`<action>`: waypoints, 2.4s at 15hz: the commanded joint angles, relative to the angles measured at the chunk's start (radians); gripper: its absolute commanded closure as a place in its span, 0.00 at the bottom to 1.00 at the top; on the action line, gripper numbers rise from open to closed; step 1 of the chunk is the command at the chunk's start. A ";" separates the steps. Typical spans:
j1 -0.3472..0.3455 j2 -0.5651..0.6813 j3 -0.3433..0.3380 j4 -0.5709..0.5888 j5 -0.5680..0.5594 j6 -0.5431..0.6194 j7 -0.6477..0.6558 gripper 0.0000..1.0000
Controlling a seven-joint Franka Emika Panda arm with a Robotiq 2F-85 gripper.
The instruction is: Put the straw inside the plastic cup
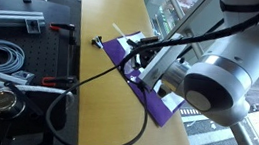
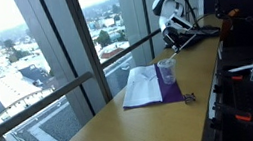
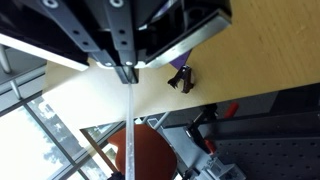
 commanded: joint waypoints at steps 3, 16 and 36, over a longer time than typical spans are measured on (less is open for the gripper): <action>-0.022 0.041 0.006 0.069 0.033 -0.048 0.047 1.00; -0.058 0.149 0.017 0.202 0.102 -0.102 0.120 1.00; -0.012 0.079 -0.005 0.183 0.073 -0.061 0.058 0.00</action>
